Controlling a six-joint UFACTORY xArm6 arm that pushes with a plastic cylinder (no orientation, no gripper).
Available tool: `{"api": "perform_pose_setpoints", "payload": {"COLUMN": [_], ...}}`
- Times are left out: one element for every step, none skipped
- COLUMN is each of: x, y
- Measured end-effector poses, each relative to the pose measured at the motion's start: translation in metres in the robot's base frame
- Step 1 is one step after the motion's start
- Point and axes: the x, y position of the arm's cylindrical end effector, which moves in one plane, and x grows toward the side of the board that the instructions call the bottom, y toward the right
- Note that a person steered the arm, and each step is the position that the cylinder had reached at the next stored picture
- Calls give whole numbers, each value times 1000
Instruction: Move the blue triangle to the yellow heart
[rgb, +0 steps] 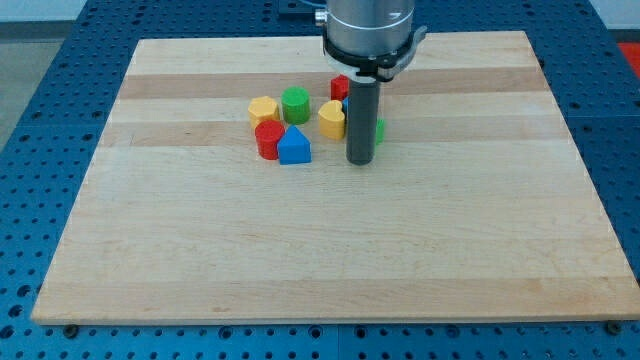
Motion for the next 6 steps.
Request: {"api": "perform_pose_setpoints", "payload": {"x": [40,51,48,26,16,-2], "y": [-9,-73,-131,-127,-108,-98]}}
